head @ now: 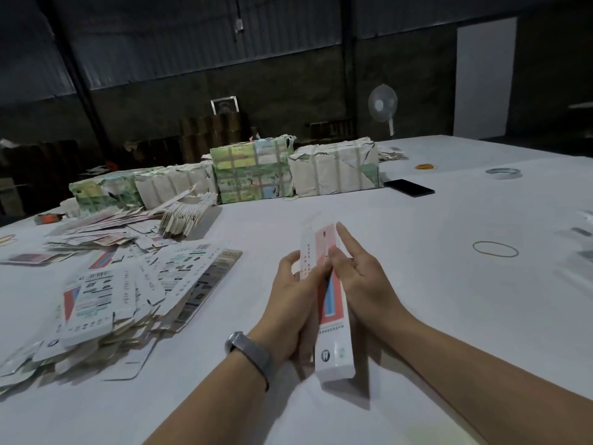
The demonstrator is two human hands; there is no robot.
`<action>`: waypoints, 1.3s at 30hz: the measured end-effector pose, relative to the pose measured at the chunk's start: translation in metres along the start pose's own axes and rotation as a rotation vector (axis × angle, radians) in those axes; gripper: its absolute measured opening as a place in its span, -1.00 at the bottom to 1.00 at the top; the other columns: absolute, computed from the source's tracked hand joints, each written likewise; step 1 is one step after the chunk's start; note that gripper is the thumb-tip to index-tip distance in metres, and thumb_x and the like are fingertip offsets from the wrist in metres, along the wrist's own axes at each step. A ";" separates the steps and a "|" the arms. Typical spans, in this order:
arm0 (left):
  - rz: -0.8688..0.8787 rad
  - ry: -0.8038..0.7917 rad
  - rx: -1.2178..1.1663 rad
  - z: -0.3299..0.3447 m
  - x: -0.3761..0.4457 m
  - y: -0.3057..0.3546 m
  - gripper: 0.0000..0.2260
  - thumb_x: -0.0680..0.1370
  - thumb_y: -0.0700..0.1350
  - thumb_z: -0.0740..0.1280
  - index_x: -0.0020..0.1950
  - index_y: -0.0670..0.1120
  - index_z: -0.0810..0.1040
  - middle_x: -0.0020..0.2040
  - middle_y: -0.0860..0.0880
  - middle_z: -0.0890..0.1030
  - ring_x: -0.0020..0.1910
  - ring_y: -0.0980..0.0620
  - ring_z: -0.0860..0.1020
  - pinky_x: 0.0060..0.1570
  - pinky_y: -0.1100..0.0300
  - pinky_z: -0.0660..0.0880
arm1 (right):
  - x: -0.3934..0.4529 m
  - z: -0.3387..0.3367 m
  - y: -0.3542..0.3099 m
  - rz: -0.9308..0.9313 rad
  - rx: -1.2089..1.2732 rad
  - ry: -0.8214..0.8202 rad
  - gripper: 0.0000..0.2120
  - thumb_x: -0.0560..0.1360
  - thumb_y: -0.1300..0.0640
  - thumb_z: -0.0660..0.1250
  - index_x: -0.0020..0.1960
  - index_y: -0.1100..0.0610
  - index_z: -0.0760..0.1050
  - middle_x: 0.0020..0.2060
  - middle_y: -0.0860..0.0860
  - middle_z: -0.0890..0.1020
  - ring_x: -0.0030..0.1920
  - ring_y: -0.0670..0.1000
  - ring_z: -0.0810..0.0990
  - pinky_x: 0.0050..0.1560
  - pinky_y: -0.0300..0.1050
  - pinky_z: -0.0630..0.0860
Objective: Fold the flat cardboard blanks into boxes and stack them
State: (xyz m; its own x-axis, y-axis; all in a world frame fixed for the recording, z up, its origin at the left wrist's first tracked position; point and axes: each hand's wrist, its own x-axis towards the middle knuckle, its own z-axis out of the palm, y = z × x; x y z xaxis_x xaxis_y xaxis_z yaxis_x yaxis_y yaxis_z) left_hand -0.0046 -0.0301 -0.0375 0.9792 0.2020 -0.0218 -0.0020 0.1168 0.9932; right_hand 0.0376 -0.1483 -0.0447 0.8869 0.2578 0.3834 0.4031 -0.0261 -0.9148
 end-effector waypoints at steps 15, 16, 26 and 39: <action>-0.034 -0.035 -0.058 0.003 -0.004 -0.001 -0.68 0.60 0.07 0.37 0.25 -0.02 0.39 -0.05 -0.15 0.70 -0.26 -0.05 0.72 -0.33 0.17 0.62 | -0.005 -0.002 0.003 0.080 0.113 -0.150 -0.50 0.58 -0.15 0.15 0.44 -0.42 0.04 0.10 -0.43 0.47 0.07 -0.11 0.66 -0.06 -0.28 0.62; -0.030 -0.035 -0.051 0.003 -0.004 -0.002 -0.69 0.60 0.08 0.37 0.25 -0.01 0.39 -0.04 -0.15 0.70 -0.26 -0.05 0.72 -0.33 0.18 0.62 | -0.005 -0.001 0.002 0.082 0.125 -0.149 -0.50 0.53 -0.20 0.14 0.38 -0.47 0.03 0.08 -0.47 0.45 0.07 -0.10 0.66 -0.05 -0.27 0.63; 0.032 -0.021 0.054 0.002 -0.001 -0.006 -0.71 0.64 0.17 0.26 0.19 0.00 0.38 -0.33 0.03 0.69 -0.32 0.03 0.71 -0.40 0.27 0.58 | -0.006 0.000 0.000 0.061 0.165 -0.224 -0.38 0.49 -0.23 0.13 0.46 -0.43 -0.07 0.21 -0.38 0.48 0.13 -0.11 0.66 0.11 -0.14 0.63; 0.138 -0.064 0.135 0.001 0.003 -0.009 -0.85 0.67 0.18 0.15 0.17 0.22 0.43 -0.06 -0.09 0.70 -0.15 -0.04 0.73 -0.17 0.19 0.63 | -0.001 -0.002 0.005 0.101 0.215 -0.070 -0.70 0.63 -0.04 0.27 0.27 -0.35 0.33 -0.10 -0.09 0.74 -0.16 0.06 0.74 -0.23 -0.18 0.64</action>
State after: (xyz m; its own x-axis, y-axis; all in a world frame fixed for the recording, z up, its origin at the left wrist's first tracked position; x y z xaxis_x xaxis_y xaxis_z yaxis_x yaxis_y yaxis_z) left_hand -0.0015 -0.0319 -0.0466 0.9824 0.1441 0.1189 -0.1142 -0.0405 0.9926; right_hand 0.0391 -0.1505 -0.0493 0.8993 0.3310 0.2857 0.2492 0.1489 -0.9569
